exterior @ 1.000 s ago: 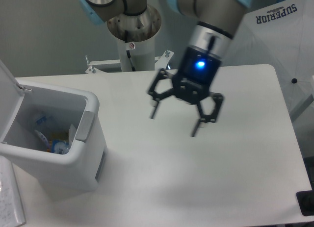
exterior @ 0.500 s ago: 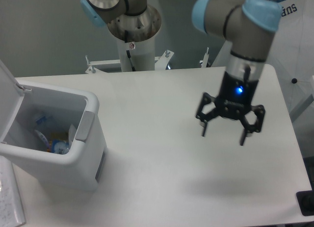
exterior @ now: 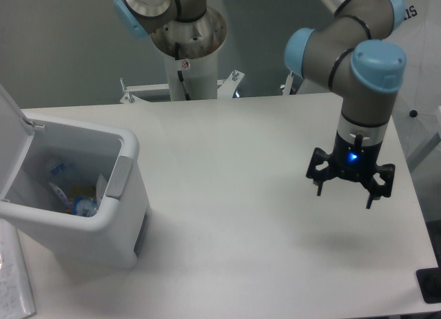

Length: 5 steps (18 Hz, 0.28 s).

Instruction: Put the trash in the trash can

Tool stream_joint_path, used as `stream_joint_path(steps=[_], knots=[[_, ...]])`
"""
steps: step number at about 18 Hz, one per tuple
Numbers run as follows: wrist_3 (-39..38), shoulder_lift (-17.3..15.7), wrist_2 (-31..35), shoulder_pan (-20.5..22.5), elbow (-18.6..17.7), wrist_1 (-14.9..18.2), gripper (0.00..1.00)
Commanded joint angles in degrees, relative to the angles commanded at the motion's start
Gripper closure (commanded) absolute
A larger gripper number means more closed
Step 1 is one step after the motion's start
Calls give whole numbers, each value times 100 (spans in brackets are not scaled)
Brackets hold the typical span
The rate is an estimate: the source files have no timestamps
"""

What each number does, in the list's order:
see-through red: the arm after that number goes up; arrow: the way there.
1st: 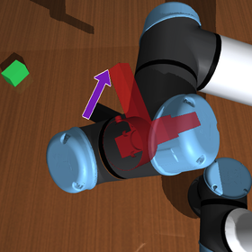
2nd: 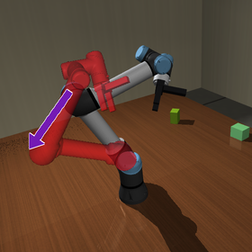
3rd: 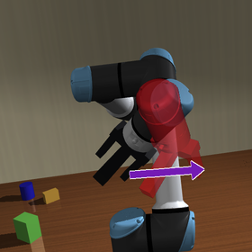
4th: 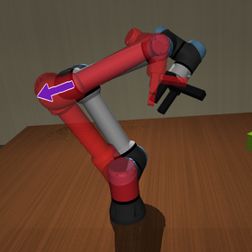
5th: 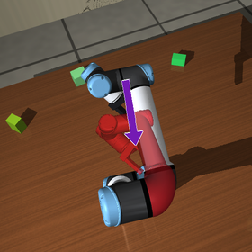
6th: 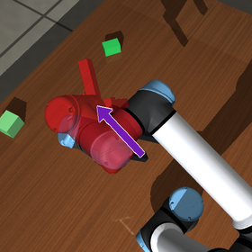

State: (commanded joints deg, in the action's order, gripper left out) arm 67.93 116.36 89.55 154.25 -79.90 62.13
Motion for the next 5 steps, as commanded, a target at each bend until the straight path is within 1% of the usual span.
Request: stream_joint_path(steps=[3, 5], knots=[[107, 27, 238, -106, -43, 45, 0], [116, 27, 317, -106, -34, 141, 0]])
